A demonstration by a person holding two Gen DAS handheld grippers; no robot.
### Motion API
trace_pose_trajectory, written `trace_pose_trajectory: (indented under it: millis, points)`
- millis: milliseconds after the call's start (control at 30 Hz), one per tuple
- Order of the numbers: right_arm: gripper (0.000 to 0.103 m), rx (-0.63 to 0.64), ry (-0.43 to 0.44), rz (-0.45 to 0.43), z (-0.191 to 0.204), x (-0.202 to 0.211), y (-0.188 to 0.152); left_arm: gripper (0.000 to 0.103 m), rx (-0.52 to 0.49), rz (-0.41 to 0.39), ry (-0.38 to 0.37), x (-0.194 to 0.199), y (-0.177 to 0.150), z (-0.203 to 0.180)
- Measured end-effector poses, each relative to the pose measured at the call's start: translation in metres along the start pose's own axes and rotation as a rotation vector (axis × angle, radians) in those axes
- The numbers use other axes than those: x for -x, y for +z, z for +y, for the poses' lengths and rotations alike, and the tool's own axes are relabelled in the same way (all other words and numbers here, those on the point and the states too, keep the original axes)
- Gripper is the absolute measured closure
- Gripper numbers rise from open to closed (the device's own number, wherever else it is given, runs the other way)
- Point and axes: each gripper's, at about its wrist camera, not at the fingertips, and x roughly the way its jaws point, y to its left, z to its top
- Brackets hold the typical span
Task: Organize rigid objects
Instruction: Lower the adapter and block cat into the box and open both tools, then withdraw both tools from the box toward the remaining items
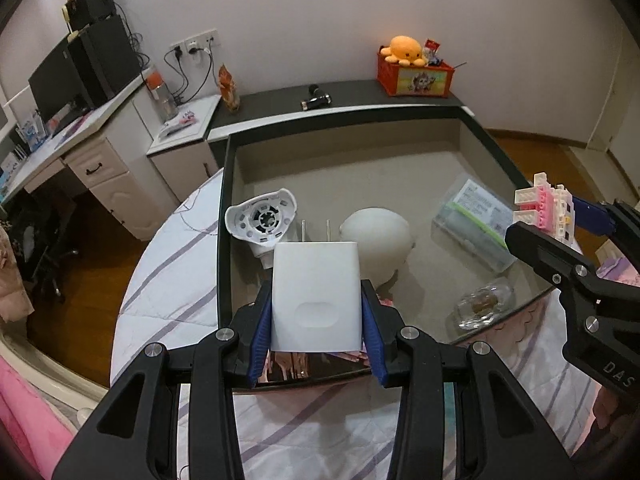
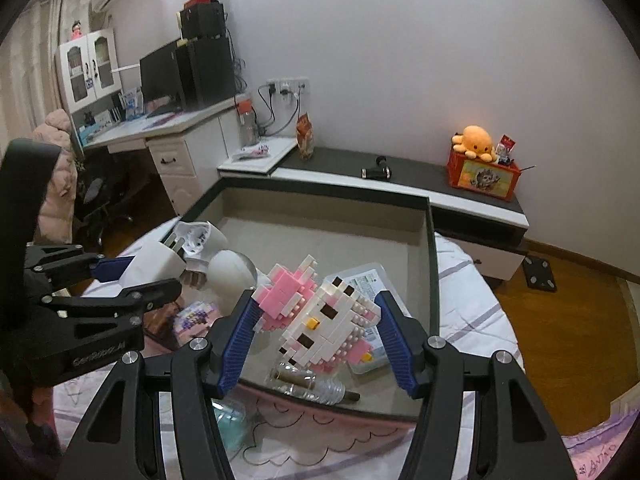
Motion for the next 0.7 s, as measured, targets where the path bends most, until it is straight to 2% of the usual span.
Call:
trace_pose_trajectory:
  millis: [67,133,167,200,233,267,400,533,633,700]
  points:
    - [0.042,-0.006,0.008,0.006,0.0,-0.004,0.0,0.062,0.008,-0.006,0.002,-0.001,0.0,0.001]
    - [0.042,-0.005,0.015,0.012,0.001,-0.006,0.001,0.052,0.022,-0.012,-0.022,0.002,0.001,0.005]
    - [0.042,-0.005,0.017,0.012,0.001,-0.007,0.001,0.035,0.024,-0.019,-0.03,0.003,0.001,0.006]
    - [0.041,-0.009,0.019,0.014,0.0,-0.007,0.002,0.013,0.026,-0.031,-0.024,0.005,0.001,0.007]
    - [0.03,-0.02,0.021,0.016,-0.001,-0.008,0.002,0.005,0.029,-0.04,-0.004,0.006,0.0,0.008]
    - [0.016,-0.032,0.02,0.018,-0.003,-0.009,0.003,0.003,0.036,-0.055,0.025,0.008,0.0,0.009]
    - [0.016,-0.058,-0.002,0.021,-0.01,-0.009,0.004,0.003,0.055,-0.041,0.012,0.005,0.001,0.015]
    - [0.016,-0.072,-0.004,0.042,-0.014,-0.011,0.001,0.003,0.058,-0.024,0.051,0.0,0.0,0.017]
    - [0.016,-0.069,-0.014,0.048,-0.014,-0.012,0.001,0.003,0.063,-0.012,0.005,-0.001,0.0,0.018]
    - [0.016,-0.058,-0.02,0.046,-0.012,-0.01,0.001,0.003,0.062,-0.023,0.005,0.002,-0.001,0.019]
